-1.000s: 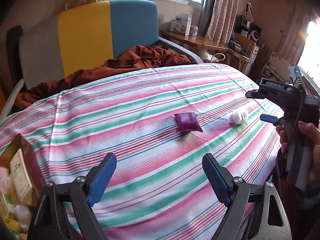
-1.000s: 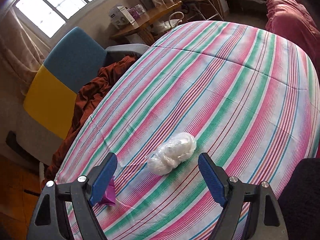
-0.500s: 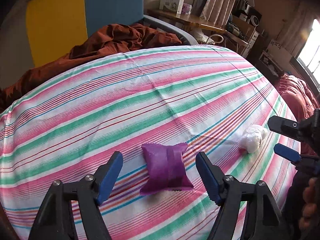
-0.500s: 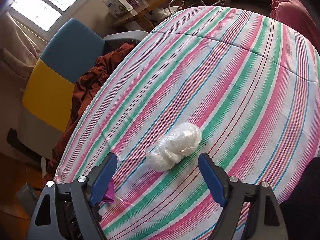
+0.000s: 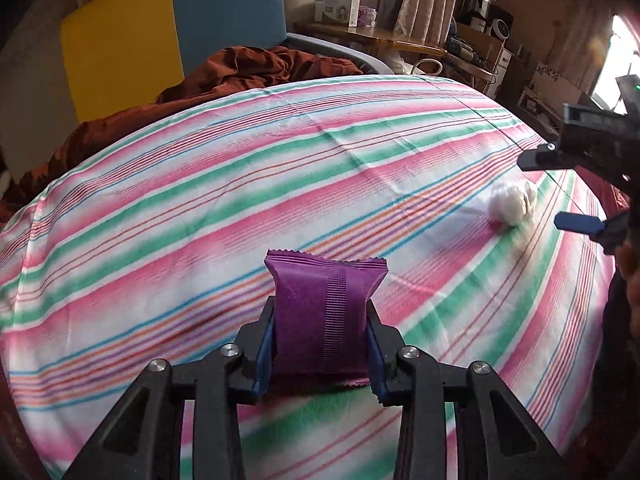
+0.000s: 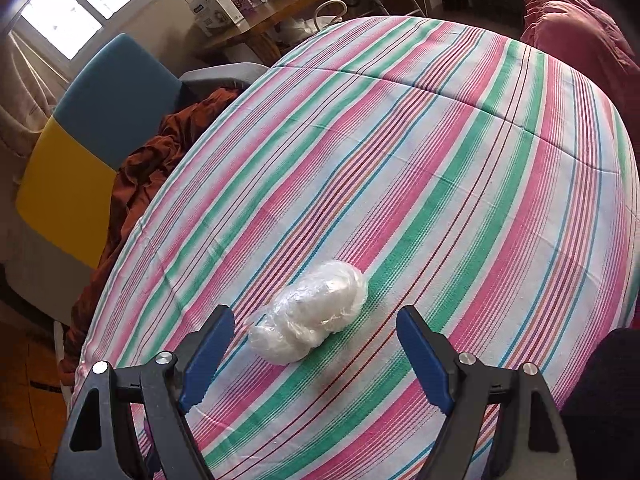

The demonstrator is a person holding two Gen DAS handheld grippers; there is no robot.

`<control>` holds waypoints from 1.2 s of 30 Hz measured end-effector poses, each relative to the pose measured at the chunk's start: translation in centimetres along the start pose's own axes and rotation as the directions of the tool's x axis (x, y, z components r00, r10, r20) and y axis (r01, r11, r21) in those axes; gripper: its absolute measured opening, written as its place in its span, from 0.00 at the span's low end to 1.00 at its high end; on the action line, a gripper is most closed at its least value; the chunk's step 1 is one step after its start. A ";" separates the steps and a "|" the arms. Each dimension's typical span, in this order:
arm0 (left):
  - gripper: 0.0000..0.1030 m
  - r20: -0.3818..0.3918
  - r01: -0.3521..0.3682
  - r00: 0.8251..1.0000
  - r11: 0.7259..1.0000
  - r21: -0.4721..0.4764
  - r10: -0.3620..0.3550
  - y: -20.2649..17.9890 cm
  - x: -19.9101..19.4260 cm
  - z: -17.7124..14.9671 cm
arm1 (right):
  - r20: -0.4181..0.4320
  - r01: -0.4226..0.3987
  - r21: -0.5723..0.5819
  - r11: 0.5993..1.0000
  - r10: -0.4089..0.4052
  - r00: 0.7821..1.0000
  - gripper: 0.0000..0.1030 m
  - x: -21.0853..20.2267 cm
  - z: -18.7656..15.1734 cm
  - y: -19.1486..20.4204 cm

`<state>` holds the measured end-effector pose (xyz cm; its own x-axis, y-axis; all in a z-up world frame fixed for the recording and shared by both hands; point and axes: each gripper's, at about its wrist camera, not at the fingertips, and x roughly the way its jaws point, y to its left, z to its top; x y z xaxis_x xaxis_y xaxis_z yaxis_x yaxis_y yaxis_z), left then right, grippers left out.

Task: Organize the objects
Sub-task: 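Grasp the purple snack packet with the left gripper while the right gripper grasps the white plastic bag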

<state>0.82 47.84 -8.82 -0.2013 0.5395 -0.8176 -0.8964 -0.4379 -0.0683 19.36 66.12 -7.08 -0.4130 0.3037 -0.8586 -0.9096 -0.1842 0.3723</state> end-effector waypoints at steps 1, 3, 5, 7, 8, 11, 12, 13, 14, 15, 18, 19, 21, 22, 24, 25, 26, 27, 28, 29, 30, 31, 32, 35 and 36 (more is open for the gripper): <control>0.37 0.013 -0.008 1.000 1.000 0.001 0.008 0.1 -0.8 -1.1 | -0.008 0.011 -0.010 1.000 -0.011 1.000 0.82 0.3 0.0 0.2; 0.37 0.040 -0.022 0.999 1.000 -0.005 0.022 0.5 -2.2 -3.1 | -0.016 0.031 -0.031 0.999 -0.032 0.999 0.82 0.8 -0.1 0.6; 0.37 0.071 -0.021 0.997 0.999 -0.030 0.023 1.0 -3.3 -4.9 | -0.009 0.058 -0.059 0.997 -0.059 0.998 0.82 1.1 -0.1 1.1; 0.37 0.090 -0.001 0.996 0.998 -0.060 0.007 1.7 -4.1 -6.0 | 0.000 0.074 -0.074 0.994 -0.074 0.997 0.82 1.4 0.0 1.4; 0.37 0.091 0.006 0.996 0.997 -0.072 0.000 1.9 -4.3 -6.1 | 0.001 0.077 -0.076 0.994 -0.077 0.997 0.82 1.5 0.1 1.4; 0.37 0.095 0.022 0.995 0.997 -0.079 -0.014 2.1 -4.1 -6.2 | -0.011 0.067 -0.061 0.996 -0.068 0.998 0.82 2.2 0.3 1.0; 0.37 0.096 0.019 0.995 0.997 -0.076 -0.011 2.0 -4.1 -6.3 | -0.022 0.061 -0.057 0.996 -0.063 0.998 0.78 2.5 0.4 1.0; 0.38 0.098 0.016 0.995 0.997 -0.072 -0.009 1.9 -4.1 -6.3 | -0.031 0.060 -0.057 0.997 -0.062 0.998 0.72 2.7 0.3 1.0; 0.38 0.102 0.017 0.995 0.997 -0.072 -0.010 1.8 -4.0 -6.4 | -0.036 0.066 -0.062 0.996 -0.069 0.997 0.70 3.0 0.4 1.1; 0.38 0.104 0.019 0.995 0.997 -0.072 -0.011 1.8 -3.9 -6.3 | -0.037 0.076 -0.070 0.995 -0.079 0.996 0.64 3.1 0.4 1.2; 0.38 0.108 0.023 0.994 0.997 -0.073 -0.015 1.9 -3.7 -6.3 | -0.026 0.093 -0.105 0.990 -0.096 0.995 0.43 3.4 0.5 1.8; 0.38 0.110 0.023 0.994 0.997 -0.072 -0.015 1.9 -3.8 -6.3 | -0.030 0.094 -0.119 0.988 -0.098 0.995 0.37 3.5 0.5 2.0; 0.39 0.112 0.022 0.994 0.997 -0.071 -0.014 1.9 -3.8 -6.4 | -0.038 0.088 -0.163 0.983 -0.095 0.995 0.36 3.6 0.2 2.9; 0.39 0.113 0.019 0.993 0.997 -0.069 -0.011 1.9 -3.8 -6.4 | -0.040 0.078 -0.194 0.978 -0.087 0.995 0.36 3.5 -0.1 3.5; 0.39 0.117 0.012 0.993 0.998 -0.064 -0.005 1.8 -3.9 -6.5 | -0.032 0.070 -0.287 0.955 -0.082 0.996 0.36 3.3 -0.9 5.4; 0.39 0.118 0.010 0.993 0.998 -0.062 -0.003 1.7 -3.9 -6.5 | -0.039 0.056 -0.333 0.941 -0.073 0.997 0.36 3.4 -1.3 6.3; 0.39 0.119 0.010 0.993 0.998 -0.062 -0.002 1.7 -3.9 -6.5 | -0.052 0.038 -0.372 0.927 -0.062 0.997 0.36 3.5 -1.8 7.1; 0.39 0.120 0.012 0.993 0.998 -0.063 -0.004 1.8 -3.9 -6.6 | -0.062 0.026 -0.407 0.913 -0.056 0.996 0.36 3.6 -2.2 7.9; 0.39 0.121 0.017 0.993 0.998 -0.067 -0.009 1.8 -3.9 -6.6 | -0.069 0.015 -0.440 0.898 -0.051 0.996 0.36 3.6 -2.7 8.5; 0.39 0.122 0.018 0.993 0.998 -0.067 -0.010 1.9 -3.8 -6.6 | -0.074 0.001 -0.465 0.885 -0.040 0.996 0.36 3.7 -2.9 9.1; 0.39 0.122 0.015 0.992 0.998 -0.066 -0.007 1.8 -3.8 -6.5 | -0.077 -0.012 -0.487 0.873 -0.029 0.997 0.36 3.6 -3.2 9.6; 0.39 0.123 0.011 0.992 0.998 -0.063 -0.003 1.8 -3.8 -6.6 | -0.076 -0.016 -0.504 0.864 -0.026 0.997 0.36 3.5 -3.4 9.9; 0.39 0.124 0.008 0.992 0.998 -0.061 0.000 1.7 -3.9 -6.6 | -0.075 -0.017 -0.517 0.856 -0.026 0.997 0.36 3.5 -3.6 10.1; 0.39 0.127 0.017 0.992 0.998 -0.066 -0.008 1.9 -3.8 -6.6 | -0.082 -0.025 -0.536 0.844 -0.022 0.996 0.36 3.7 -3.9 10.8; 0.39 0.127 0.024 0.992 0.997 -0.071 -0.015 2.0 -3.9 -6.7 | -0.079 -0.022 -0.545 0.838 -0.025 0.997 0.36 3.5 -4.0 10.7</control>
<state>2.42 40.09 -9.60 -0.2359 0.6329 -0.7374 -0.8708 -0.4745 -0.1287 8.39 61.44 -7.49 -0.3854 0.2337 -0.8927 -0.7284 -0.6709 0.1389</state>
